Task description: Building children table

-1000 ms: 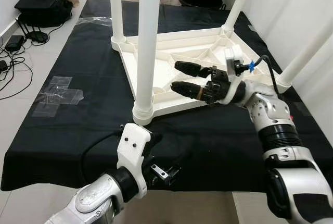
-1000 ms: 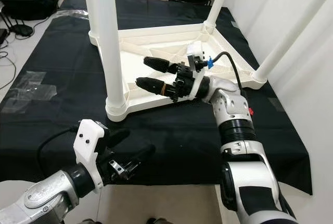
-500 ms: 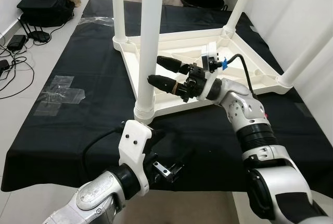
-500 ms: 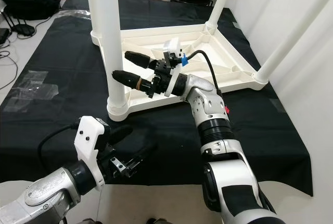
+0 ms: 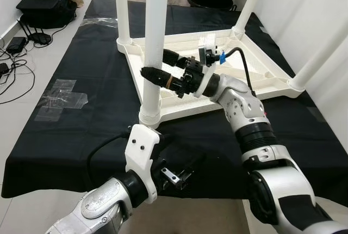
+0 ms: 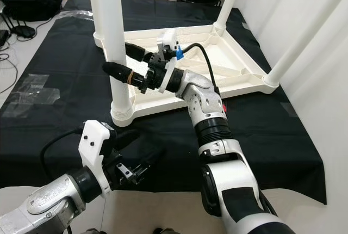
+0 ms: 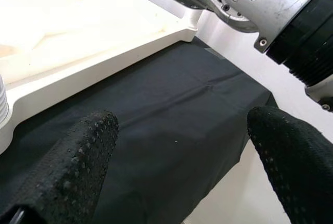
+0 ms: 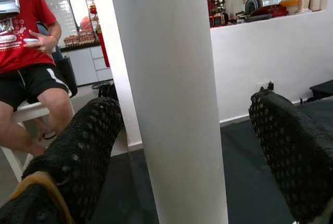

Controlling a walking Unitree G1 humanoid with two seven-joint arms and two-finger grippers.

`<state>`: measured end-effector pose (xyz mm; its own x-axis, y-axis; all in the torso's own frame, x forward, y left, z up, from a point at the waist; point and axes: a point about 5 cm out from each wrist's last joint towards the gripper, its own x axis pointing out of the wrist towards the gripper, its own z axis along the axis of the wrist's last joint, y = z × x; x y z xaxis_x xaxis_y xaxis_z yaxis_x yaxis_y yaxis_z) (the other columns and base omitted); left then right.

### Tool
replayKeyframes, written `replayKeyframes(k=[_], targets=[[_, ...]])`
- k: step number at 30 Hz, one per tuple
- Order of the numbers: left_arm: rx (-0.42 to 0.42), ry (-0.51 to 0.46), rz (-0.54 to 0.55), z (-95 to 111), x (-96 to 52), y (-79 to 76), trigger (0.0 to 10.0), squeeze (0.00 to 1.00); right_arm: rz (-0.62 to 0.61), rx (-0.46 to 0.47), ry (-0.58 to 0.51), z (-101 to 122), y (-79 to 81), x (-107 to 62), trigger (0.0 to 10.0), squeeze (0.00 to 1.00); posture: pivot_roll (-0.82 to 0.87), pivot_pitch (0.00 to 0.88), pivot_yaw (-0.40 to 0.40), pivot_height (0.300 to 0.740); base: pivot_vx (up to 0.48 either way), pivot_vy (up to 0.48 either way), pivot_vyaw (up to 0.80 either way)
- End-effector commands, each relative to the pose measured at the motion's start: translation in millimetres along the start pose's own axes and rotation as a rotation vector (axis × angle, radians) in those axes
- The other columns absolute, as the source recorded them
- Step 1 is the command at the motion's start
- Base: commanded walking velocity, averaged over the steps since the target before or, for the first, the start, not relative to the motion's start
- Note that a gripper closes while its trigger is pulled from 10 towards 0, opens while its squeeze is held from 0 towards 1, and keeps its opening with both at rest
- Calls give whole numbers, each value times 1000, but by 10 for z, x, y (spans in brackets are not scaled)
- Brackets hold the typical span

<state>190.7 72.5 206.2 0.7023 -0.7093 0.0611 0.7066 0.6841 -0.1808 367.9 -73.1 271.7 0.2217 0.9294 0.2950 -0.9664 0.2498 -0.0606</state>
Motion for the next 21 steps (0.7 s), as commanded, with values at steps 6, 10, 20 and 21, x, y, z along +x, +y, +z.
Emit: replayKeyframes(k=[6,10,20,21], targets=[[-5,-9,-4,16,-6,-26,10000,0,24,-4,-22,28,29,103,0,0,78,178,-133,740,0,0,0],[-1,-9,1,15,-3,-18,10000,0,25,-6,-26,28,36,114,0,0,78,179,-134,740,0,0,0],[5,-6,23,7,-2,47,10000,0,-38,-24,-35,46,21,77,0,0,69,179,-128,740,0,0,0],[14,-7,35,15,-6,78,10000,0,-82,-38,-29,46,18,43,0,0,67,180,-127,740,0,0,0]])
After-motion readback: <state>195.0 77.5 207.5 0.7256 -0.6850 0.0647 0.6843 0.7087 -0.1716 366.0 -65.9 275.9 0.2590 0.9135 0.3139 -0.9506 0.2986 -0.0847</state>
